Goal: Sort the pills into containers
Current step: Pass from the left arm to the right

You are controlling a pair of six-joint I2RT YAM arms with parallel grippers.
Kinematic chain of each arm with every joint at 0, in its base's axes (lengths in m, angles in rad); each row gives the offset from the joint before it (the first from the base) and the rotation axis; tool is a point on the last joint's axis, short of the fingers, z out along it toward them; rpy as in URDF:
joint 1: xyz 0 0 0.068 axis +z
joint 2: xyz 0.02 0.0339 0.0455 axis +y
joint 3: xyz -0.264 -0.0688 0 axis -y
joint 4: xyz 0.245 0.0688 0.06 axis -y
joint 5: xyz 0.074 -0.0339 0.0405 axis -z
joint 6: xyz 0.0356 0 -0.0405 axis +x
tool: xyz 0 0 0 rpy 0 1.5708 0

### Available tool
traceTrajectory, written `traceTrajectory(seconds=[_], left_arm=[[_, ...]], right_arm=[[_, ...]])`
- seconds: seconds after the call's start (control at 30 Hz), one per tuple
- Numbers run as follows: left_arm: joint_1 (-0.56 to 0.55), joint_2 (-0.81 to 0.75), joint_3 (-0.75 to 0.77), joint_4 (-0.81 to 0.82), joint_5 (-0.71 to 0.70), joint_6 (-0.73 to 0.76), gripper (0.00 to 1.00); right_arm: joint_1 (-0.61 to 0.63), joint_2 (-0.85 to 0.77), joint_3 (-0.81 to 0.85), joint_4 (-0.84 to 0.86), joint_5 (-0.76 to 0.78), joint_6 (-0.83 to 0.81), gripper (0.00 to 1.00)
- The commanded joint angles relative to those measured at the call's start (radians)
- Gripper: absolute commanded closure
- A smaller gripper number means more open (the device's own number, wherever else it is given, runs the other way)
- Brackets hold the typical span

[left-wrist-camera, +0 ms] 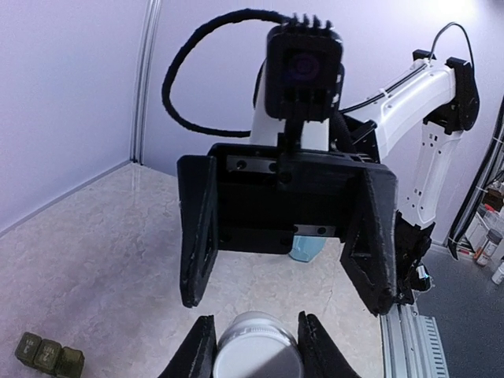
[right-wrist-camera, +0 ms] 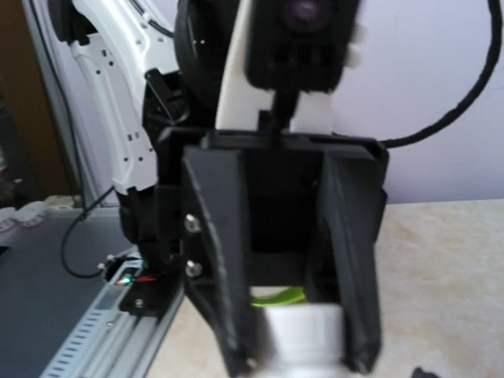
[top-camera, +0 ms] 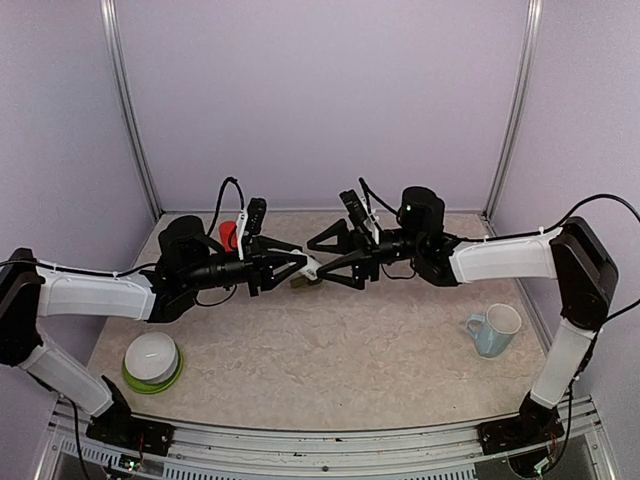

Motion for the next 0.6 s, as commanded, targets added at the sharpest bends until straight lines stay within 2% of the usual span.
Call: traceTrajectory(seconds=[0.0, 0.27, 0.57], left_arm=[[-0.027, -0.061, -0.042, 0.141, 0.004, 0.048, 0.70], [-0.047, -0.092, -0.061, 0.162, -0.038, 0.083, 0.70], [-0.056, -0.066, -0.052, 0.165, -0.033, 0.090, 0.70]], right_arm=[[0.012, 0.026, 0.007, 0.078, -0.062, 0.081, 0.16], [0.020, 0.053, 0.039, 0.034, -0.021, 0.081, 0.21], [0.027, 0.061, 0.048, 0.066, -0.053, 0.108, 0.24]])
